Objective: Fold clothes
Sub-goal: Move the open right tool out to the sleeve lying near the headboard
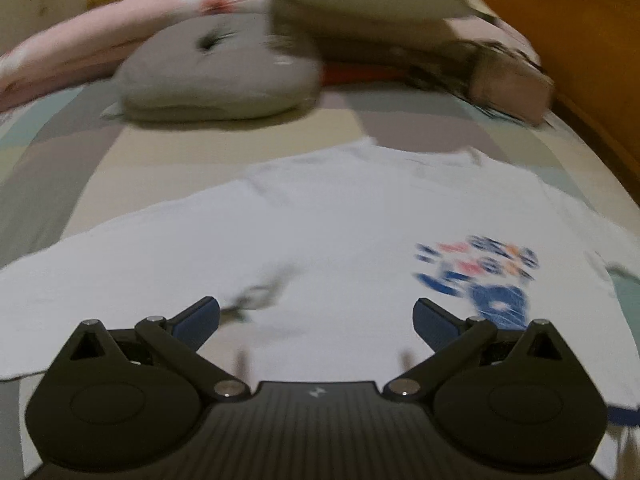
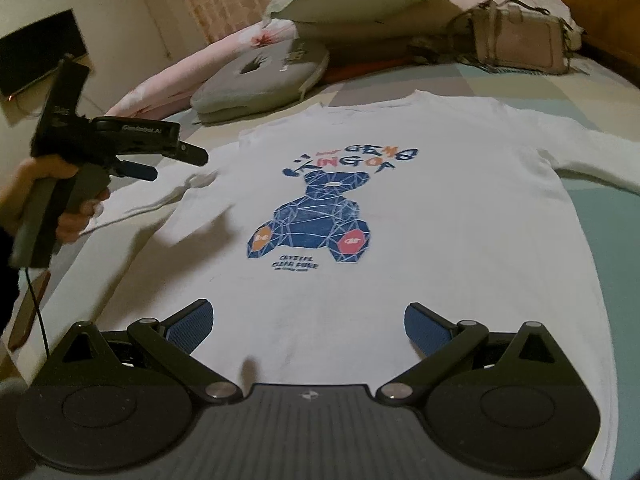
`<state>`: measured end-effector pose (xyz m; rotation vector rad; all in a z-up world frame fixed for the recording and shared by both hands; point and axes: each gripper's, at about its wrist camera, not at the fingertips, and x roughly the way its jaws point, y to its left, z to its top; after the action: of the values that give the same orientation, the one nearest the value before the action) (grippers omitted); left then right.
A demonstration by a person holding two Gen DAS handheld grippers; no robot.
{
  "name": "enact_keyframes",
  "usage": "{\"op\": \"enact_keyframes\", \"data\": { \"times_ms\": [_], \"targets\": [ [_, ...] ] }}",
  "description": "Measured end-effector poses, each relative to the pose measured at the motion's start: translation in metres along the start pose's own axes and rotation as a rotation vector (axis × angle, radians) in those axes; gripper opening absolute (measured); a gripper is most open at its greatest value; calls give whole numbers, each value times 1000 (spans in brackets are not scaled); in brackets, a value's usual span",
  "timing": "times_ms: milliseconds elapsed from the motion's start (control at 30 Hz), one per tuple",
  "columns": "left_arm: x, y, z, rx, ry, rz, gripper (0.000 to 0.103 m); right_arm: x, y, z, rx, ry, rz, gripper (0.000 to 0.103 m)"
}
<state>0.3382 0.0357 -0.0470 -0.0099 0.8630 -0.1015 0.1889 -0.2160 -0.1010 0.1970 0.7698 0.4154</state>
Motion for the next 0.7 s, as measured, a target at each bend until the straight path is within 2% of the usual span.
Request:
{"op": "enact_keyframes", "data": {
  "times_ms": [67, 267, 367, 433, 600, 700],
  "targets": [
    [-4, -22, -3, 58, -12, -11, 102, 1, -5, 0, 24, 0, -3, 103],
    [11, -57, -26, 135, -3, -70, 102, 6, -13, 1, 73, -28, -21, 103],
    [18, -61, -46, 157, -3, -81, 102, 10, -13, 0, 69, -49, -50, 103],
    [23, -58, -56, 145, 41, -105, 102, 12, -11, -1, 54, -60, -63, 103],
    [19, -53, -61, 165, 2, -142, 102, 11, -15, 4, 81, -63, -70, 103],
    [14, -51, -64, 180, -8, -147, 102, -3, -24, 15, 133, -61, -111, 103]
  ]
}}
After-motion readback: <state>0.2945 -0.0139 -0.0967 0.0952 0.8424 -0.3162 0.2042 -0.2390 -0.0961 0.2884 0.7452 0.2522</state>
